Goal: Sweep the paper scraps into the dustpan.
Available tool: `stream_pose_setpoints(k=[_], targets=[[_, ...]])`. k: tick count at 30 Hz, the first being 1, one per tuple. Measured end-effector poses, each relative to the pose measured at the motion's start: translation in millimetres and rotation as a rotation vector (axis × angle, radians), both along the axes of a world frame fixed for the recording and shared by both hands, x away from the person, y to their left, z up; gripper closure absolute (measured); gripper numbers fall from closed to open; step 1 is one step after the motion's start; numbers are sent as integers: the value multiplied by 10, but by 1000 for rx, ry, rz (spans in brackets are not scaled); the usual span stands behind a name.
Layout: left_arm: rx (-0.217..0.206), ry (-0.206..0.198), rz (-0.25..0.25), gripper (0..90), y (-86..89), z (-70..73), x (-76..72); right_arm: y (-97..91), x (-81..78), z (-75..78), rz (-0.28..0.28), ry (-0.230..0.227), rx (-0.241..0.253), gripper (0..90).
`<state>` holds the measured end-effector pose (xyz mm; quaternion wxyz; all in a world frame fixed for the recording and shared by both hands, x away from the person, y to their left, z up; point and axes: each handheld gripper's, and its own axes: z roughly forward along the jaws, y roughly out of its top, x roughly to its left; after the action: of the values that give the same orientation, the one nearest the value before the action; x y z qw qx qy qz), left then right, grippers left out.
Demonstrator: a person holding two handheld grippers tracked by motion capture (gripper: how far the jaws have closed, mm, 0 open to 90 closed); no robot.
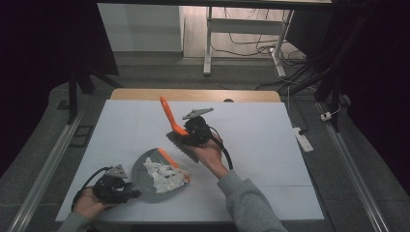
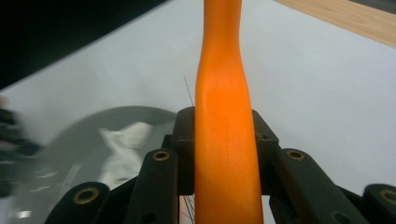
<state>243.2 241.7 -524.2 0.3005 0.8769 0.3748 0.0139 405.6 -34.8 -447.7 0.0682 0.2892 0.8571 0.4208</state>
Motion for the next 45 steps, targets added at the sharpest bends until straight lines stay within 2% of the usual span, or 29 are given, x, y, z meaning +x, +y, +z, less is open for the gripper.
stream_pose_setpoints(k=[2, 5, 8, 11, 16, 18, 21, 23, 25, 27, 30, 33, 42, 45], targets=[[-1, 2, -1, 618, 0, 0, 0, -26, 82, -74, -26, 1, -43, 704], [-2, 2, -1, 618, 2, -2, 2, -17, 162, -241, -46, 26, -100, 704], [-2, 3, -1, 618, 2, -3, 2, 48, 178, -390, -34, 53, -135, 704], [-3, 2, 0, 618, 2, -3, 2, 157, 125, -486, -2, 70, -165, 705], [2, 1, -2, 618, -5, -2, 4, 369, -47, -498, 76, 91, -148, 705], [0, 1, 0, 618, -4, -3, 2, 442, -123, -481, 97, 104, -117, 704], [0, 0, 0, 618, -4, -3, 3, 520, -209, -426, 140, 153, -38, 704], [0, -1, 1, 618, -3, -8, 3, 562, -274, -357, 168, 147, -9, 704], [-1, -3, 4, 618, -2, -13, -2, 566, -309, -262, 184, 113, 15, 704], [-1, -6, 4, 618, -3, -17, -5, 535, -316, -163, 174, 74, 27, 704], [-3, -9, 6, 618, -2, -18, -8, 453, -294, -77, 143, 24, 12, 704], [-6, -13, 6, 618, 1, -26, -12, 385, -298, -63, 125, -14, -36, 704], [-11, -14, 9, 618, 0, -35, -18, 134, -266, -39, 80, -13, 10, 704], [-10, -15, 9, 618, -2, -35, -17, 61, -230, -54, 53, -26, -5, 704]])
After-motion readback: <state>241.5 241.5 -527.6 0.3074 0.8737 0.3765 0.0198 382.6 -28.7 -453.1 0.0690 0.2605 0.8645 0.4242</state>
